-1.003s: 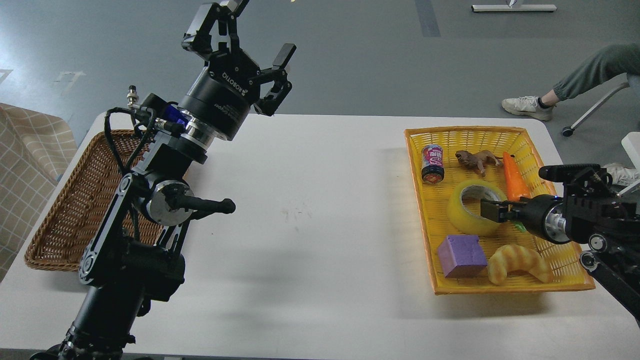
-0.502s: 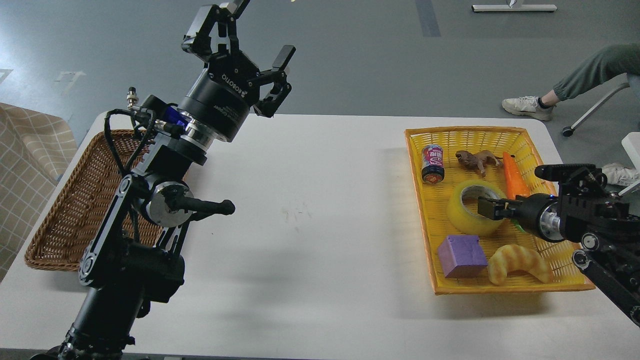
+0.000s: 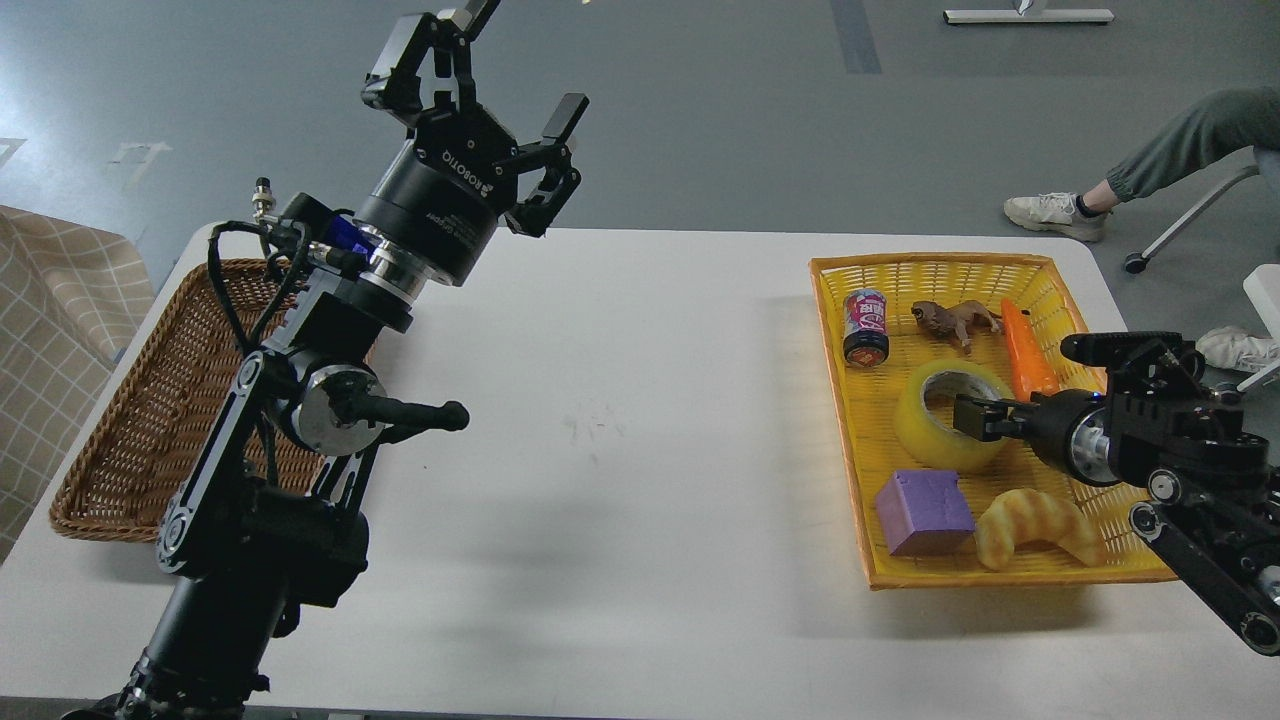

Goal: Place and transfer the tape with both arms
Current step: 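Insert the right gripper into the yellow tape roll's hole and close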

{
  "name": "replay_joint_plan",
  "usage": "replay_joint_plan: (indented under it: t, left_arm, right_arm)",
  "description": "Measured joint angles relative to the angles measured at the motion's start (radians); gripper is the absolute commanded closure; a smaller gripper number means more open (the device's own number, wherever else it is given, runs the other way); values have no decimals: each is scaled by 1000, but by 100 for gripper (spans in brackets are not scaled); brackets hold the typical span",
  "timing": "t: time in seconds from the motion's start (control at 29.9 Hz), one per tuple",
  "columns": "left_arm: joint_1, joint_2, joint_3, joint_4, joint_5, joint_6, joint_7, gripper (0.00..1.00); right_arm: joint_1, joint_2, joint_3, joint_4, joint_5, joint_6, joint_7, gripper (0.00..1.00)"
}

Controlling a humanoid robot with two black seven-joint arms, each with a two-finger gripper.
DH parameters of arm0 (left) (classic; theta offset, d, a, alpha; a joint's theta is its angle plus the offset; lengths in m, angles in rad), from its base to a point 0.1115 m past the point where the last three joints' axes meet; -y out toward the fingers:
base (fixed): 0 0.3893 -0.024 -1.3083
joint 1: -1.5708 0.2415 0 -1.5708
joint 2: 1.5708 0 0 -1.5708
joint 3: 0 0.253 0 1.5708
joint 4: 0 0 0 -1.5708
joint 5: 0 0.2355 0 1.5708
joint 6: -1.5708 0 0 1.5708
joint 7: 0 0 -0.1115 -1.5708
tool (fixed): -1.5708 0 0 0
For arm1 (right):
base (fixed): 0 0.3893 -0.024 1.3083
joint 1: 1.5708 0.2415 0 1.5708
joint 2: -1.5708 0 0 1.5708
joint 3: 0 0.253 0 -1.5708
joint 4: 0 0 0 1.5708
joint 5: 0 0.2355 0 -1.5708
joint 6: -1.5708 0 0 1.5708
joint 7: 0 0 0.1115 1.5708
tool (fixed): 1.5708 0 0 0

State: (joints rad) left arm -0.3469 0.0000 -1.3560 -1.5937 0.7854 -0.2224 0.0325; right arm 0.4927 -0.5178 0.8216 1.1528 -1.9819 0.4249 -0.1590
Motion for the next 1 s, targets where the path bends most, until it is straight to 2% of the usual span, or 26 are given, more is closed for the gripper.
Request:
replay_joint_plan:
  t: [0.13,0.27,0.6,0.77,1.0]
  left_arm:
    - [-1,0,0,0,1,1,0,2]
    - [-1,0,1,0,1,2,-1,2]
    - [0,0,2,0,2,2,-1,2]
    - [0,0,2,1,3,3,-1,2]
    - [1,0,2,4,3,2,0,2]
  right_arm:
    - [3,1,0,1,-9,-3,1,19]
    - [4,1,-1,2,-41,-4,1,29]
    - [-9,11,-4,0,-51,-26,2,30]
    - [-14,27,-3,-1,-51,-38,2,45]
    - [-17,30,-2,-1,-57,-41,2,48]
